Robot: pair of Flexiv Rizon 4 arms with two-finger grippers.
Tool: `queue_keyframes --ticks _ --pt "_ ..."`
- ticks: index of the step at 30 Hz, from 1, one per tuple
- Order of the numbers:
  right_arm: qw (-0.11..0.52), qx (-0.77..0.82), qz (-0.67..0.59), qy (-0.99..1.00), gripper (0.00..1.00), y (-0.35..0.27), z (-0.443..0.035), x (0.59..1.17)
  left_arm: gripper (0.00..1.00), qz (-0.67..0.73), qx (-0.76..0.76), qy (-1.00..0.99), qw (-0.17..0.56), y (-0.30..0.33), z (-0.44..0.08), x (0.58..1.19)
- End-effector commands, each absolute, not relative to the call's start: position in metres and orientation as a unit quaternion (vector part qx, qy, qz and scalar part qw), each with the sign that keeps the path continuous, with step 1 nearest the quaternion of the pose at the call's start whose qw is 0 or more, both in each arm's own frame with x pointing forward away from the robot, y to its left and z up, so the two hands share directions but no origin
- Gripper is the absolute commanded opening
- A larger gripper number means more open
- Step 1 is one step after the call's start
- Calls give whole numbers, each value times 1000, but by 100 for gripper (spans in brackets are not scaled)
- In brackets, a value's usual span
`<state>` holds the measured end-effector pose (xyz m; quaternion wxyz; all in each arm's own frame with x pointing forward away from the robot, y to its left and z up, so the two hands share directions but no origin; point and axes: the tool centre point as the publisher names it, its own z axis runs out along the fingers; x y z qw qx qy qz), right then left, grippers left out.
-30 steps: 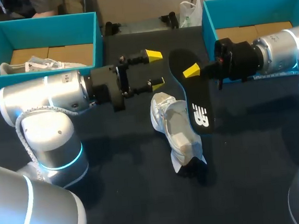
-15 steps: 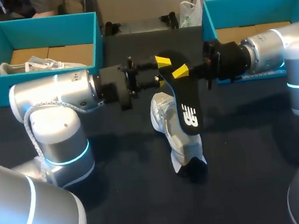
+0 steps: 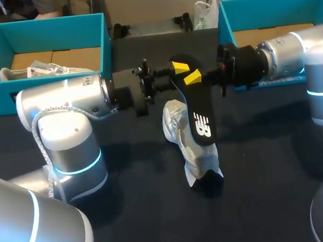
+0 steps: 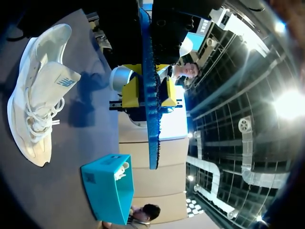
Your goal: Take the shoe out of the shoebox, open the shoe tongue, remove and reinsert the insole, then place the shoe into the shoebox
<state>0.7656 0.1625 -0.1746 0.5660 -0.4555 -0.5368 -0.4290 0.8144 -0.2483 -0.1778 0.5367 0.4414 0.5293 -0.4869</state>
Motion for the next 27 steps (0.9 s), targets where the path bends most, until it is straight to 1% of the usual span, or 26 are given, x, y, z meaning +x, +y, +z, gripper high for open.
queue_keyframes --ticks 1,7,16,20,21,22,23,27 --pt "565 -456 -429 -538 0 164 -174 767 25 -487 442 529 536 -253 -179 815" --pt "567 -455 -426 -539 0 164 -174 768 18 -489 436 535 534 -253 -181 816" --pt "570 -453 -424 -539 0 166 -175 771 0 -491 435 534 533 -256 -182 816" --pt "568 -451 -427 -539 0 166 -177 770 0 -492 436 536 529 -256 -184 816" --pt "568 -451 -427 -540 20 165 -177 769 0 -492 436 538 528 -255 -185 816" --pt "563 -451 -429 -544 62 164 -177 767 0 -494 436 540 524 -254 -185 817" --pt "560 -454 -430 -544 100 163 -177 766 0 -494 435 541 523 -253 -185 818" --pt "548 -460 -436 -545 100 154 -177 757 0 -494 437 546 517 -247 -187 821"
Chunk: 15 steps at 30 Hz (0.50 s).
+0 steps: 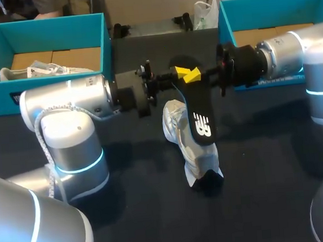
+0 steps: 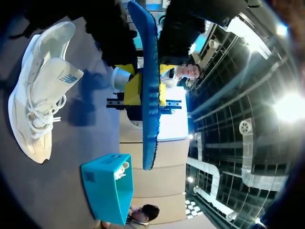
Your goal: Take the shoe out of the shoebox, open the shoe tongue, remove and reinsert the insole, then place the shoe into the shoebox
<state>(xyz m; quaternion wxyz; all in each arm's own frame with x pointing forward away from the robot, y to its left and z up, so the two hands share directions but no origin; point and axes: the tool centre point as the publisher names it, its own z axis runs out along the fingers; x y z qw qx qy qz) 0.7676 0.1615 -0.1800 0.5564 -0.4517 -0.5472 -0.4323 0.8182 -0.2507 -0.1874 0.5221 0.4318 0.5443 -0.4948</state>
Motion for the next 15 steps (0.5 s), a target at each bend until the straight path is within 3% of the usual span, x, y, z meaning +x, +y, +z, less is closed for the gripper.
queue_keyframes --ticks 1,15 --pt "544 -462 -439 -546 100 151 -177 755 0 -494 438 548 513 -245 -188 822" --pt "513 -496 -441 -544 100 104 -184 737 0 -498 439 577 476 -222 -198 815"
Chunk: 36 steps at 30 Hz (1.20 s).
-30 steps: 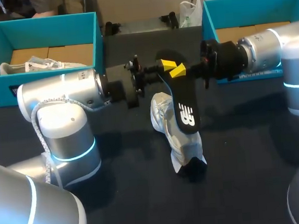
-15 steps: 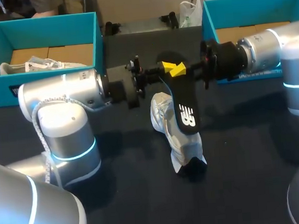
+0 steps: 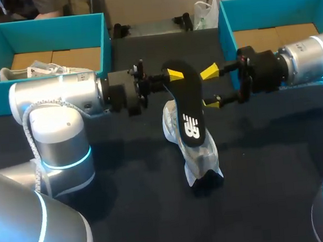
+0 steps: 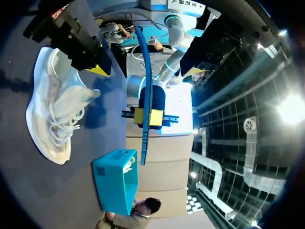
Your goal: Take the shoe out of the shoebox, open the shoe tongue, remove and reinsert the insole, then place the shoe into the shoebox
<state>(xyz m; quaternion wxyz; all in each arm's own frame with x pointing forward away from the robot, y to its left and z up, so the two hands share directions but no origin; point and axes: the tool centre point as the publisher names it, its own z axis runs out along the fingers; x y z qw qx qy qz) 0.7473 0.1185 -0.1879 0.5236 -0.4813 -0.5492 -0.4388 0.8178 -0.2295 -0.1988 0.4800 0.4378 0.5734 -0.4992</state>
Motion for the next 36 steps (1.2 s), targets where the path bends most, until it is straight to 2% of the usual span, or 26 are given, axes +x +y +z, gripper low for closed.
queue_keyframes --ticks 1,8,12,15,35,36 --pt "512 -498 -440 -545 100 102 -183 736 0 -498 439 578 474 -221 -198 815" --pt "474 -483 -448 -584 100 81 -179 741 0 -508 428 594 454 -215 -197 808" --pt "362 -402 -447 -712 100 83 -167 747 0 -520 442 587 435 -213 -197 800" --pt "312 -334 -479 -750 100 84 -162 746 0 -520 432 599 429 -214 -196 798" --pt "312 -334 -479 -750 100 84 -162 746 0 -530 421 608 414 -214 -193 797" --pt "280 -310 -460 -784 100 83 -165 749 0 -530 421 608 414 -214 -193 797"
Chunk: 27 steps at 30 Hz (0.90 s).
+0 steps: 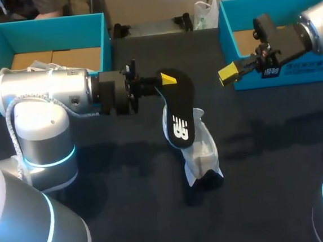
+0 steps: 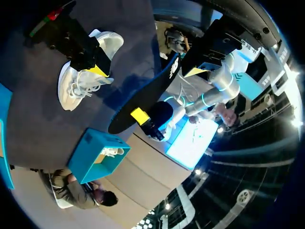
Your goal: Take the shoe out of the shoebox, open the shoe tongue, remove and reinsert the insole, then place the shoe into the shoebox
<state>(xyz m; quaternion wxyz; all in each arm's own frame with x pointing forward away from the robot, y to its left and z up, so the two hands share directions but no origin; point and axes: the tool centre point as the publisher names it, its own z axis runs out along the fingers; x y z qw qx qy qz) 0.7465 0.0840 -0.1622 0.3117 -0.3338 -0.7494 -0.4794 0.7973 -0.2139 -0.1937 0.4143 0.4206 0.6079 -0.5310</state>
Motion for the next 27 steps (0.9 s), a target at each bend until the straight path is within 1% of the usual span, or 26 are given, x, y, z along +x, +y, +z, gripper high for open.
queue_keyframes --ticks 1,2,5,8,10,27 --pt "255 -294 -462 -797 100 83 -165 751 0 -530 421 608 414 -214 -193 797" --pt "196 -266 -471 -818 100 80 -166 752 0 -530 421 608 414 -214 -193 797" --pt "101 -192 -449 -867 100 76 -167 754 0 -530 421 608 414 -214 -193 797" --pt "28 -170 -397 -901 100 71 -169 754 0 -530 421 608 414 -214 -193 797" --pt "17 -158 -382 -910 100 68 -172 757 0 -530 421 608 414 -214 -193 797" --pt "17 -158 -382 -910 100 68 -172 757 0 -530 421 608 414 -214 -193 797"
